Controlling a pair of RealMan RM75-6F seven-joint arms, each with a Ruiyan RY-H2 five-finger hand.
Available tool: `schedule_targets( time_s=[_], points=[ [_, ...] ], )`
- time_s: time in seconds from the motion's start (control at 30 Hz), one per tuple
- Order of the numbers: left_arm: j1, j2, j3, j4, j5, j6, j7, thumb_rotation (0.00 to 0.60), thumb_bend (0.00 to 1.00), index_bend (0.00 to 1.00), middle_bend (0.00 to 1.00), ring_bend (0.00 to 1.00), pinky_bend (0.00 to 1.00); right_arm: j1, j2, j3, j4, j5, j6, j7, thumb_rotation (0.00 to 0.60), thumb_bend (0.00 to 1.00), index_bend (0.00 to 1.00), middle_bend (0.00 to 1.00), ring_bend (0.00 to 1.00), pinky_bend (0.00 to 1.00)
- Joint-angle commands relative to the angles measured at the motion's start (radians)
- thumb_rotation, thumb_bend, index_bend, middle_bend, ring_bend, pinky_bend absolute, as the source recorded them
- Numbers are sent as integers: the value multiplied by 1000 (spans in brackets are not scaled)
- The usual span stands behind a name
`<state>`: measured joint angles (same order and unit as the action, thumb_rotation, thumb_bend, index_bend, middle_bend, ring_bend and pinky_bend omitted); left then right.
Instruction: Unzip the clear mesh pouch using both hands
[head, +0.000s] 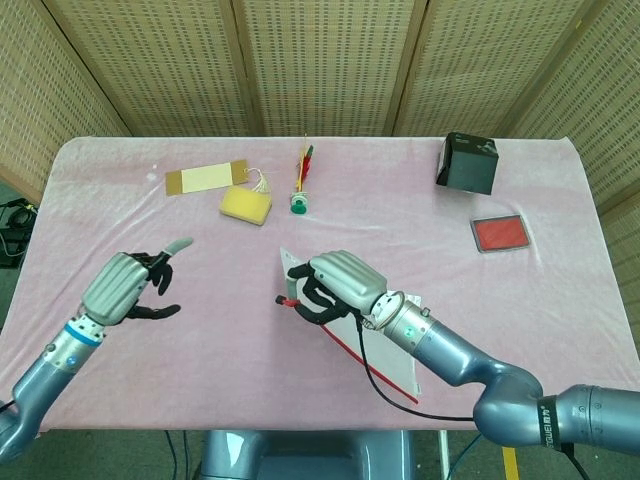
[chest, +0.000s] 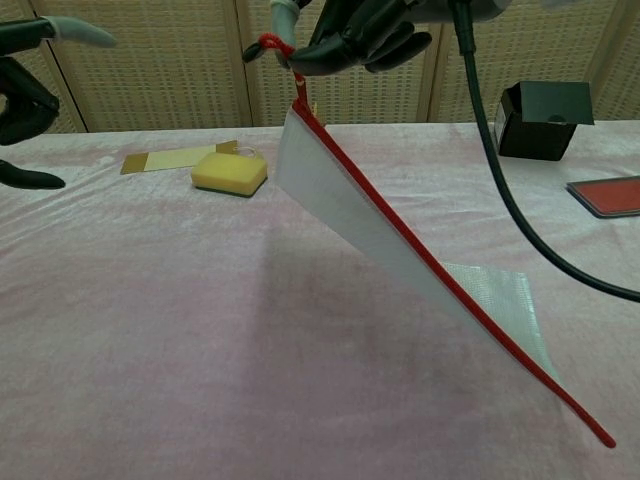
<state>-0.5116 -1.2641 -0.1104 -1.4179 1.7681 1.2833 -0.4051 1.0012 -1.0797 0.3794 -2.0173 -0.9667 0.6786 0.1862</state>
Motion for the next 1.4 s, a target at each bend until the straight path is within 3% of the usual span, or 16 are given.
schedule_targets(
  time_s=[0.03,0.53,0.93,1.4],
  points=[
    [-70,-87,1,47,15,-27,-121,600,0,171,1000,893,1000,7,-5,1,4,17,9,-3,600,696,809,974,982,1000],
    [-188,-235,-10,100,-115,-143,-444,600,0,242,1000,898,1000,16,-4,15,26,57,16,23,600,697,811,975,982,1000],
    [-249,-255,-17,59,-132,-180,-443,600,0,314,1000,898,1000,7,1,-3,30,-20,6,13,600,698,812,975,982,1000],
    [-297,-262,-9,3,-146,-212,-397,600,0,365,1000,898,1000,9,-2,-17,22,-26,17,-3,600,698,813,975,982,1000]
  ],
)
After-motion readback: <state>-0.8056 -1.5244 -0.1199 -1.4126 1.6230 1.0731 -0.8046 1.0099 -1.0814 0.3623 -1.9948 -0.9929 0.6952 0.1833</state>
